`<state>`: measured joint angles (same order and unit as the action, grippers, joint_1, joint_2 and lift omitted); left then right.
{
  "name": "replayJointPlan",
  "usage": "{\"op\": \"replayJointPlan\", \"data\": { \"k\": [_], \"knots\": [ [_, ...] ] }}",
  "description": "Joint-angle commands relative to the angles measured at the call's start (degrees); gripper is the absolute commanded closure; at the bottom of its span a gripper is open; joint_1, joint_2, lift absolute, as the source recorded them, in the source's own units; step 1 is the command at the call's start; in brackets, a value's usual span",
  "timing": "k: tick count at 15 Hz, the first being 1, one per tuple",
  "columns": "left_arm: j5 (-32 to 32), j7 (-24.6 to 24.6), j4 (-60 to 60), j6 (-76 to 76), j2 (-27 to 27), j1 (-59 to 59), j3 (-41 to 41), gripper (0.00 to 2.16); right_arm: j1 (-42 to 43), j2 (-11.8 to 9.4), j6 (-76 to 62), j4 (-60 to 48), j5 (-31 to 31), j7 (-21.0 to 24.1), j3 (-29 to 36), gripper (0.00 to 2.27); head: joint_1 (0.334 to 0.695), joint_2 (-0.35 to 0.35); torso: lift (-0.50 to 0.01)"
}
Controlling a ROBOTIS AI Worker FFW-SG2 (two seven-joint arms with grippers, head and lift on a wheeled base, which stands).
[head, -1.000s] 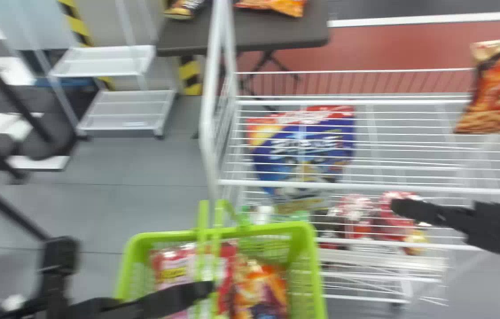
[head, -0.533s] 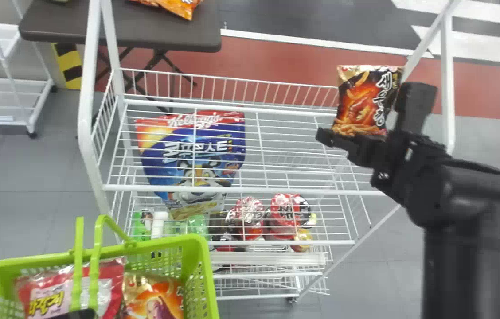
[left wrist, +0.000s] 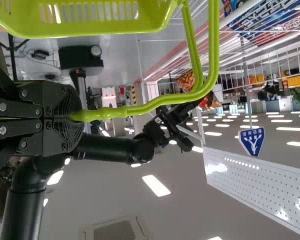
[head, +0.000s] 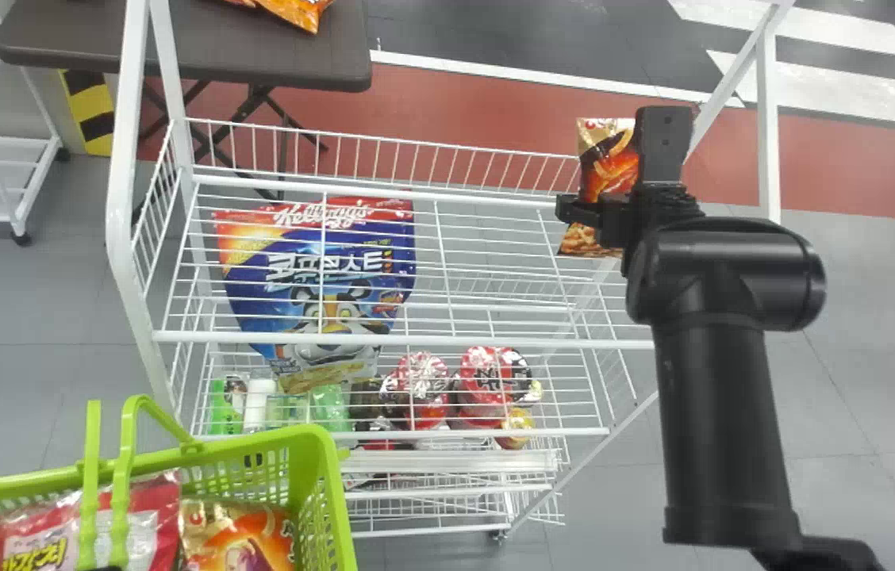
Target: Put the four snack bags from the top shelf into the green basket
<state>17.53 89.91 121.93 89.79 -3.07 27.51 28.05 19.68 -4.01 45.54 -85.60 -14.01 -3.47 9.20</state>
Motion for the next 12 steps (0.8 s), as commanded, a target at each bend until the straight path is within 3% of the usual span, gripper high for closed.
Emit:
{"op": "replayJointPlan", "data": {
  "k": [1, 3, 4, 5, 7, 9, 12],
  "knots": [
    [0.2, 0.7, -1.0, 0.2, -0.4, -0.1, 0.7, 2.13, 3.3, -0.2, -1.8, 6.1, -2.6, 1.1, 0.5, 0.04, 0.695, -0.273, 0.000],
    [0.2, 0.7, -1.4, 0.2, -0.4, -0.2, 0.7, 2.13, 5.1, -0.3, -1.8, 9.6, -3.9, 2.9, 0.6, 0.14, 0.695, -0.280, 0.000],
    [0.2, 0.7, -1.8, 0.2, -0.4, -0.3, 0.7, 2.13, 5.8, -0.3, -1.6, 10.6, -4.3, 3.0, 0.7, 0.38, 0.695, -0.290, 0.000],
    [0.2, 0.7, -1.9, 0.2, -0.4, -0.3, 0.7, 2.13, 6.3, -0.4, -1.1, 11.6, -4.5, 3.0, 0.7, 0.74, 0.695, -0.294, 0.000],
    [0.3, 0.7, -2.1, 0.2, -0.4, -0.4, 0.7, 2.13, 6.5, -0.3, -0.6, 12.0, -4.4, 3.7, 1.0, 2.00, 0.695, -0.298, 0.000],
    [0.2, 0.7, -2.1, 0.2, -0.4, -0.4, 0.7, 2.13, 5.9, -0.2, -0.6, 11.9, -4.0, 4.6, 1.3, 2.25, 0.695, -0.303, 0.000],
    [0.2, 0.7, -2.3, 0.2, -0.4, -0.4, 0.7, 2.13, 4.2, -0.2, -0.2, 9.3, -3.0, 4.6, 1.3, 2.25, 0.695, -0.308, 0.000]
  ]
}}
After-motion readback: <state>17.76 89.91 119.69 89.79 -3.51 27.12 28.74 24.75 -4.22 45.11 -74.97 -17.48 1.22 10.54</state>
